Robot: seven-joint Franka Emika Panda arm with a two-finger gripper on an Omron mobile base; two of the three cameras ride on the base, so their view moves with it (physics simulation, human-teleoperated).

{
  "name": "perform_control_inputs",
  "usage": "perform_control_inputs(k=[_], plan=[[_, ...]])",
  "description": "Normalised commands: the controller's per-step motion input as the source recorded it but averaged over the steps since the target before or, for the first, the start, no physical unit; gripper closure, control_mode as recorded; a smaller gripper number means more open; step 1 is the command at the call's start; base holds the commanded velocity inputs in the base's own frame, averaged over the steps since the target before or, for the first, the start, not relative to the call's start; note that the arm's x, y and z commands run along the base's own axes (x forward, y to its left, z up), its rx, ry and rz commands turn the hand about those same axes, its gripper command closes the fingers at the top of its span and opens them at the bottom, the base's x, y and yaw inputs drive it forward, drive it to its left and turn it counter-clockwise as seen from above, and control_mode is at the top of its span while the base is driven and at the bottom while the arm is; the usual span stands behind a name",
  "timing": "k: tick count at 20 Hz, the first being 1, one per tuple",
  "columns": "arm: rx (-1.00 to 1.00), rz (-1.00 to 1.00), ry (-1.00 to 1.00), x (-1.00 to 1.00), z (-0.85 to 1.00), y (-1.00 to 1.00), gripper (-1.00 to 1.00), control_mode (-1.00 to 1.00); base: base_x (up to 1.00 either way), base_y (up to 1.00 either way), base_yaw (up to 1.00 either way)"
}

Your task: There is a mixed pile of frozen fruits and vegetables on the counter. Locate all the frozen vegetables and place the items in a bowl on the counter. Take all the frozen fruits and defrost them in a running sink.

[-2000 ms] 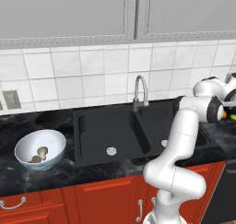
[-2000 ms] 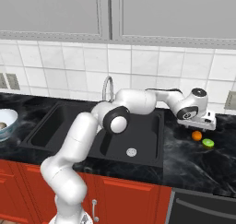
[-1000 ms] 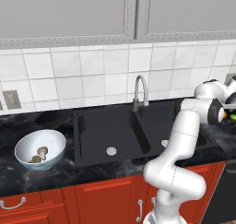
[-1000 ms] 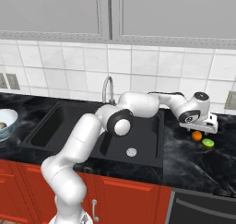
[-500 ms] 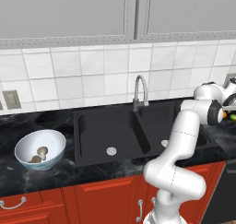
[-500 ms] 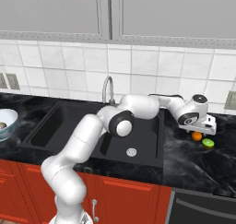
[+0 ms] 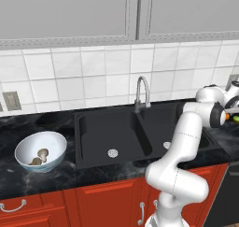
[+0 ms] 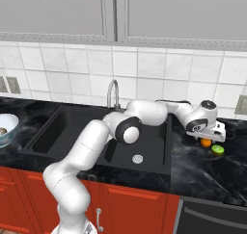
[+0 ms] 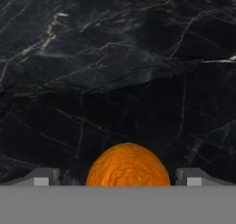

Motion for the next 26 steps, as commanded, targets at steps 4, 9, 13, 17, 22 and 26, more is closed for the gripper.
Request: perform_control_inputs(k=[4,9,13,17,22,26], plan=[[0.00,-0.01,0.00,0.00,0.00,-0.11,-1.00,-1.00,0.00,0.00,0.00],[0.01,-0.01,0.00,0.00,0.00,-0.04,1.00,-1.00,0.00,0.00,0.00],[0.00,0.00,0.00,0.00,0.00,0.00,1.00,-1.00,0.00,0.00,0.00],[0.00,0.00,0.00,0.00,0.04,0.00,1.00,-1.00,0.00,0.00,0.00],[0.00,0.00,0.00,-0.02,0.25,0.03,1.00,-1.00,0.00,0.00,0.00],[0.00,-0.01,0.00,-0.12,0.36,0.29,1.00,-1.00,0.00,0.00,0.00]])
